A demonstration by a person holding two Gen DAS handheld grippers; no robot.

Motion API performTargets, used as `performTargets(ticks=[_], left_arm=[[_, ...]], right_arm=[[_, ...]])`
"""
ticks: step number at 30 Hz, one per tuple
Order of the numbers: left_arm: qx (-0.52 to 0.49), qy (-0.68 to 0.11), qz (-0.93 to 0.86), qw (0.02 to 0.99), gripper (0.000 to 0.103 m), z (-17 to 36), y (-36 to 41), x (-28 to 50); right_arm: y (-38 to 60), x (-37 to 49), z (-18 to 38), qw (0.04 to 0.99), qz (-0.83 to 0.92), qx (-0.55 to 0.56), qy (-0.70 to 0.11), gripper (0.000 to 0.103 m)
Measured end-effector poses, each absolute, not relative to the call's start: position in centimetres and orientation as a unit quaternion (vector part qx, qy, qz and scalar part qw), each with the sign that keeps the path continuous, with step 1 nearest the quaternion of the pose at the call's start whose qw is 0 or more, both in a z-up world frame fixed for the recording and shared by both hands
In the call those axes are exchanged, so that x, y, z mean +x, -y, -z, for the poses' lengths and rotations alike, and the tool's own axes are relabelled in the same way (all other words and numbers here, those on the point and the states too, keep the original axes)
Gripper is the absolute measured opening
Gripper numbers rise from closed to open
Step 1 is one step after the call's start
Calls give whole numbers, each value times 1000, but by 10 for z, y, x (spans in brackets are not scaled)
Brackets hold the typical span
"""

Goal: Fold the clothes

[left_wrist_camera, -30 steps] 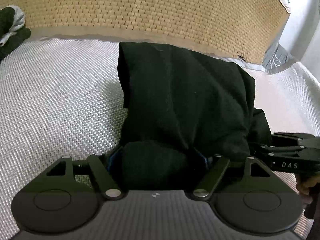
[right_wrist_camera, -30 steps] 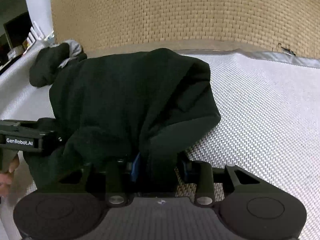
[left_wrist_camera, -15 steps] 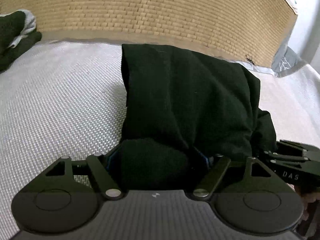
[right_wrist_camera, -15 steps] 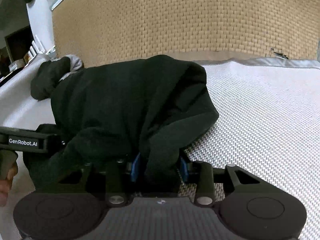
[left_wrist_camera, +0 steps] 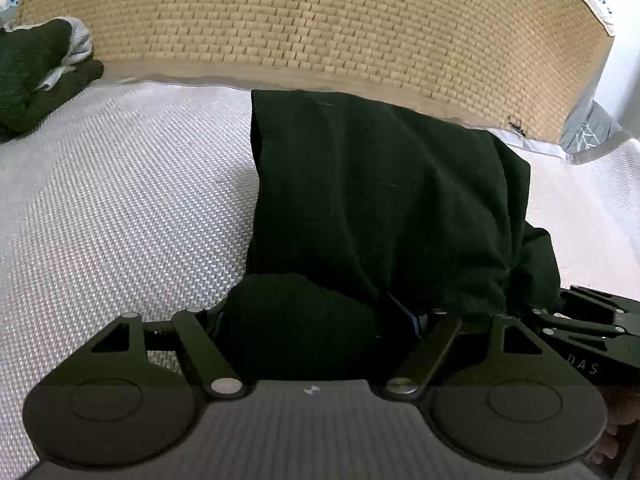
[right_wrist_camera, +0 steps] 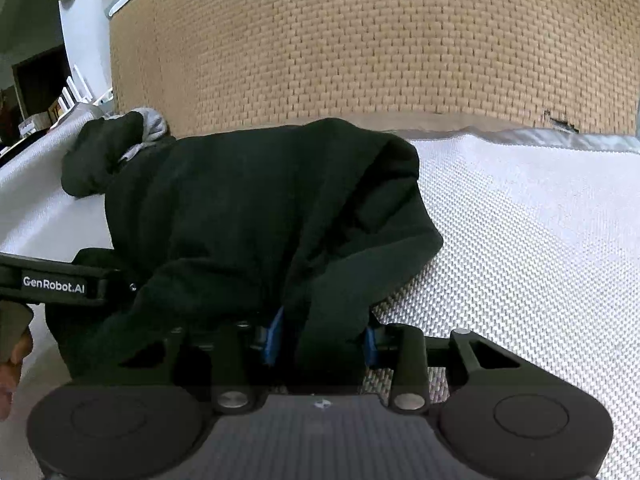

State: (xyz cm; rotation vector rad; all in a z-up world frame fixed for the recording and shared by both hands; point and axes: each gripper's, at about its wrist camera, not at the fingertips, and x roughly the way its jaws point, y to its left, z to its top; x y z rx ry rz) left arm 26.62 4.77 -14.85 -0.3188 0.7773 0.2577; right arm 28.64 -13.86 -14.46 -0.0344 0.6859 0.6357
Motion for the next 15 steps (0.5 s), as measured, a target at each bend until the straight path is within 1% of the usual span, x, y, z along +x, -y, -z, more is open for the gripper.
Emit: performTargets(ticks=[11,15], left_arm=[[-143,-375,-190,896,72,144,-21,274],[-141,-375,-199,895,72,143,-13,275]], right_arm=[[135,284,142,902,-288,-28,-321,39],[141,289,143,901,-285,-12,-326,39]])
